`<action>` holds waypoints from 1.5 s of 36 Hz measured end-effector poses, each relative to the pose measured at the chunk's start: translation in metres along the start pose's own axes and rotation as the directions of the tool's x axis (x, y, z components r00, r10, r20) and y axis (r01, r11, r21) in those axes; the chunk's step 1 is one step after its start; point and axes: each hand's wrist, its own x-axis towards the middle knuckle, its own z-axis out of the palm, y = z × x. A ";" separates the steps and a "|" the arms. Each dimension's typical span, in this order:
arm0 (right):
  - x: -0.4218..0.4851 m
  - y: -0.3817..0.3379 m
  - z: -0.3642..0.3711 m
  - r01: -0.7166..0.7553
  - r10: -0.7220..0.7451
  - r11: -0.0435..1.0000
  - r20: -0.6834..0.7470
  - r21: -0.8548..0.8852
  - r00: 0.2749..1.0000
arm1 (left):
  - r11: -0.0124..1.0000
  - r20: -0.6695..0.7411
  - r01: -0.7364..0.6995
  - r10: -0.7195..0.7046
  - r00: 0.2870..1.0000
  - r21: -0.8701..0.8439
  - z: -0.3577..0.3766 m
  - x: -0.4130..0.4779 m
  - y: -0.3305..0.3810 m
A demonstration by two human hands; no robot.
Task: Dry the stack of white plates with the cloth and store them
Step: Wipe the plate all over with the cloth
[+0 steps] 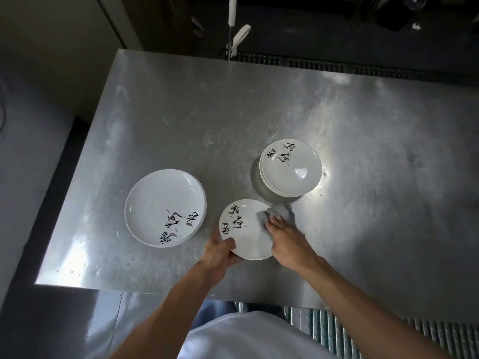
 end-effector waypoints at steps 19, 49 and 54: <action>-0.036 -0.041 -0.023 0.343 -0.317 0.938 -0.277 0.049 0.907 | 0.977 0.184 -0.141 0.112 0.977 0.157 0.008 -0.015 0.025; -0.027 0.003 -0.052 -0.012 0.209 0.820 -0.279 0.572 0.937 | 0.967 0.287 -0.179 0.122 0.950 0.181 0.005 -0.026 -0.006; -0.044 -0.014 -0.016 0.119 0.009 0.893 -0.282 0.435 0.959 | 0.984 0.239 -0.135 0.104 0.965 0.116 0.007 -0.023 -0.014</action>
